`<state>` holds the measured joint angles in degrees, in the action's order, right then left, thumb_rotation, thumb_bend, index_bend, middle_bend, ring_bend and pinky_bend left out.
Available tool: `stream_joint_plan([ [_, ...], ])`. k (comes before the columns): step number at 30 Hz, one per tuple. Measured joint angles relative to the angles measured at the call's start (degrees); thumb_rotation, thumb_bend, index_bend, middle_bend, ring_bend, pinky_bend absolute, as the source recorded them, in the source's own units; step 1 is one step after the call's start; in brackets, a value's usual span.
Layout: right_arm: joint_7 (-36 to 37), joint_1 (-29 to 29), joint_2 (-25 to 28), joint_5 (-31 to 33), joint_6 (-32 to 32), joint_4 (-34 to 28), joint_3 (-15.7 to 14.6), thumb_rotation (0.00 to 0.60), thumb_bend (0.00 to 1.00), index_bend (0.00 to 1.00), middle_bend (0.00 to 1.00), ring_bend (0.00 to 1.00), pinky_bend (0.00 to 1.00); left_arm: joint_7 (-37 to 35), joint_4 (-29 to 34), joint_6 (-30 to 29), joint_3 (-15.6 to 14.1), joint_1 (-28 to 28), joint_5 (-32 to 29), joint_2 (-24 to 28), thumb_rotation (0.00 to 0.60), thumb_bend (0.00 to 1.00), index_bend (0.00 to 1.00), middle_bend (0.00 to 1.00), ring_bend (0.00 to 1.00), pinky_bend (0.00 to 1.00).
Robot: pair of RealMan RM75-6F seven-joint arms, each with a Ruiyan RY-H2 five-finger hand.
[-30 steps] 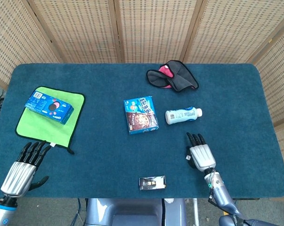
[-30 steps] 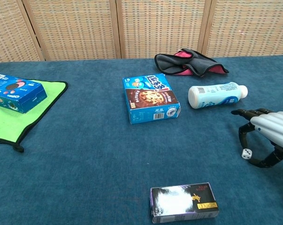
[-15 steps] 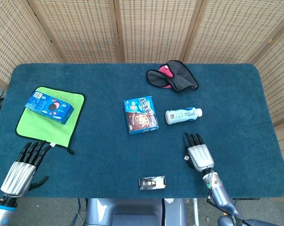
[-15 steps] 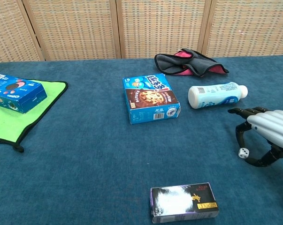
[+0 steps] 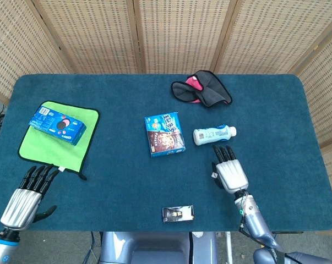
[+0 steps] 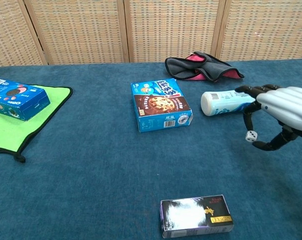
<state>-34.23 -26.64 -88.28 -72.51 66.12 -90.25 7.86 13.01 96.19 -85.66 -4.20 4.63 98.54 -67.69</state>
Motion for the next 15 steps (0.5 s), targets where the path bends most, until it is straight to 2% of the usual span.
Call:
stream_joint_plan([
  [8,-7.9,-3.8,3.0,2.8,0.1,-7.7,3.8,0.6,0.33,0.54,0.01,0.0,0.0,-0.2,0.2,-0.4,-0.2,-0.1,0.6,0.3,0.6,0.21,0.0,0.0,0.0,0.0],
  [15,-10.8,-6.1,3.6,5.5,0.4,-10.2,5.5,0.6,0.34,0.54,0.01,0.0,0.0,0.1,0.3,-0.2,-0.4,0.0,1.0,0.2,0.6,0.21,0.0,0.0,0.0,0.0],
])
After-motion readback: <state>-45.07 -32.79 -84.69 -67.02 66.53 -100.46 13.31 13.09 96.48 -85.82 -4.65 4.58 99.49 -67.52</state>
